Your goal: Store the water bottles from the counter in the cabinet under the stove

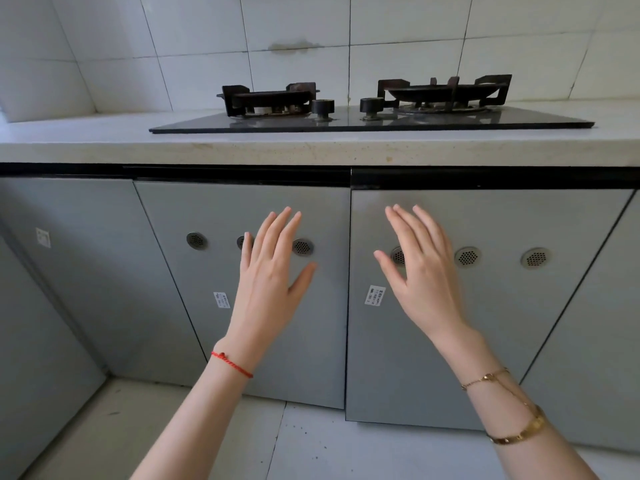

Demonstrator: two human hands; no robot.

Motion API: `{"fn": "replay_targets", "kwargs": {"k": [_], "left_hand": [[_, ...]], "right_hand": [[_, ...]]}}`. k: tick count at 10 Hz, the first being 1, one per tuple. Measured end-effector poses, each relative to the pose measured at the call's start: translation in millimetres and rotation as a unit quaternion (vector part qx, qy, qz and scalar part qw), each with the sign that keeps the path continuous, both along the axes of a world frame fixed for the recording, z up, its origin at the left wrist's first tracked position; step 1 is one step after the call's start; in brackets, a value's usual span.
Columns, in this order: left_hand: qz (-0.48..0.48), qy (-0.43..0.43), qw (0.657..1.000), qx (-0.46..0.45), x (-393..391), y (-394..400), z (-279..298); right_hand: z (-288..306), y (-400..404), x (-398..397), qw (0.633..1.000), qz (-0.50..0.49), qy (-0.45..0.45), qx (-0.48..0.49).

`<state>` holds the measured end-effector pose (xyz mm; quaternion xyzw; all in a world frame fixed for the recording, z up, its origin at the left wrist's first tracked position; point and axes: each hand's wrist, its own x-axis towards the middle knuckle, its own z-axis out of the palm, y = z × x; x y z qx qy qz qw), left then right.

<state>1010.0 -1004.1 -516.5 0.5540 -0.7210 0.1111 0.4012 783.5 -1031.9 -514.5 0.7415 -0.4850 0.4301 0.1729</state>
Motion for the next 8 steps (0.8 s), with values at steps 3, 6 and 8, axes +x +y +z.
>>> {"fn": "replay_targets", "kwargs": {"k": [3, 6, 8], "left_hand": [[-0.023, 0.004, 0.998, 0.058, 1.9, 8.4, 42.5], [0.020, -0.015, 0.989, 0.146, 23.1, 68.8, 183.5], [0.069, -0.007, 0.983, 0.168, 38.4, 125.7, 309.1]], "right_hand": [[31.0, 10.5, 5.1, 0.997, 0.019, -0.001, 0.070], [165.6, 51.7, 16.0, 0.979, 0.043, 0.007, 0.199], [281.1, 94.5, 27.4, 0.968, 0.071, 0.035, 0.238]]}}
